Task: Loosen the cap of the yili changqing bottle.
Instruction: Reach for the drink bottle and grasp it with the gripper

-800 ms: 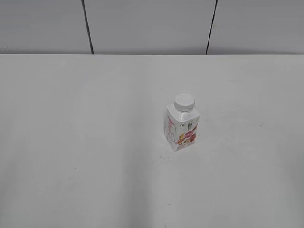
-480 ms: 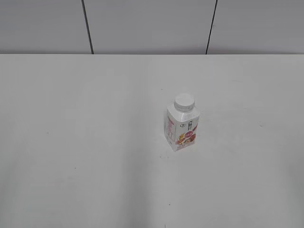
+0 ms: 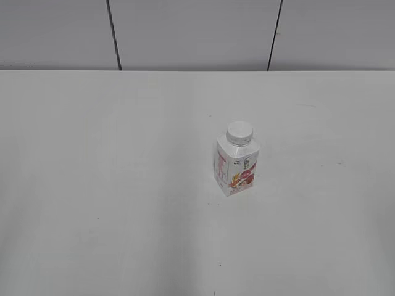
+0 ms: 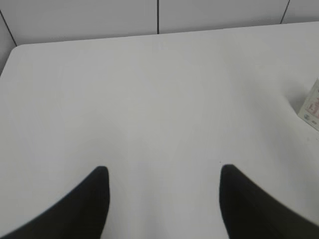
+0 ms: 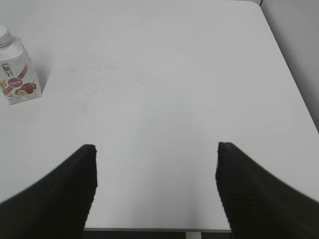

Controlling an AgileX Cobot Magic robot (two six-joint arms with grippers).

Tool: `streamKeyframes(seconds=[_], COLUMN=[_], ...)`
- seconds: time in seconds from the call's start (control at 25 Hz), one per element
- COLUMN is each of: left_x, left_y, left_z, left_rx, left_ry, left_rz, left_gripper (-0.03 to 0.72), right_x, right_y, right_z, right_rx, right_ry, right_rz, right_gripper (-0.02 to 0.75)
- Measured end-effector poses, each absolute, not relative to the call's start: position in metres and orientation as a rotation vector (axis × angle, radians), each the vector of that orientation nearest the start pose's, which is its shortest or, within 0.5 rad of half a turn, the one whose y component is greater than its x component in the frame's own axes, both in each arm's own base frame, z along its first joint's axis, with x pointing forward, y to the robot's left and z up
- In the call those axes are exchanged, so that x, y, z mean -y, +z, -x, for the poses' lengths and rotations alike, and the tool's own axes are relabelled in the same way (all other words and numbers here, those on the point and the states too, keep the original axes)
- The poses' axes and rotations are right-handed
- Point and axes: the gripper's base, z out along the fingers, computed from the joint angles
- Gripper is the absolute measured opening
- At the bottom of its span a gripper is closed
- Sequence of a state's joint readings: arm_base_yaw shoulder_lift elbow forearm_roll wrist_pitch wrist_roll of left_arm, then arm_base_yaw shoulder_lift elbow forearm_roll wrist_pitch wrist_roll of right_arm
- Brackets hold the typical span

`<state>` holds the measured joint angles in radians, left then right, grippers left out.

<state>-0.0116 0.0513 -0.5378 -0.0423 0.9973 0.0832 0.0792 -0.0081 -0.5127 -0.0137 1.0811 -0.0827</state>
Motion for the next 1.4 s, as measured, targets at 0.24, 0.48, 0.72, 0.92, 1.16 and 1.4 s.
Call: streamKeyframes(seconds=[0.24,0.48,0.72,0.92,1.16,1.4], left_x=[0.003,0.006,0.007,0.006,0.005,0.027], left_y=[0.31,0.321,0.331,0.334,0.313,0.28], left_z=[-0.014,-0.037,-0.074,-0.108,-0.143,-0.178], left_rx=[-1.848,-1.793,-1.732,-1.704,-1.724,-1.771], left_ry=[0.001,0.051,0.06,0.051,0.105,-0.018], left_rz=[-0.091,-0.188,-0.205,-0.161,-0.186,-0.274], left_gripper=[0.436,0.436,0.436,0.436,0.436,0.436], right_x=[0.002,0.002,0.002,0.002,0.002,0.002], right_y=[0.279,0.279,0.279,0.279,0.279,0.279], right_z=[0.008,0.008,0.008,0.008,0.008,0.008], right_rx=[-2.037,-2.037,-2.038,-2.038,-2.038,-2.038], right_ry=[-0.019,-0.019,-0.019,-0.019,-0.019,-0.019], right_rz=[0.164,0.164,0.164,0.164,0.164,0.164], right_gripper=[0.586,0.586,0.586,0.586,0.586,0.586])
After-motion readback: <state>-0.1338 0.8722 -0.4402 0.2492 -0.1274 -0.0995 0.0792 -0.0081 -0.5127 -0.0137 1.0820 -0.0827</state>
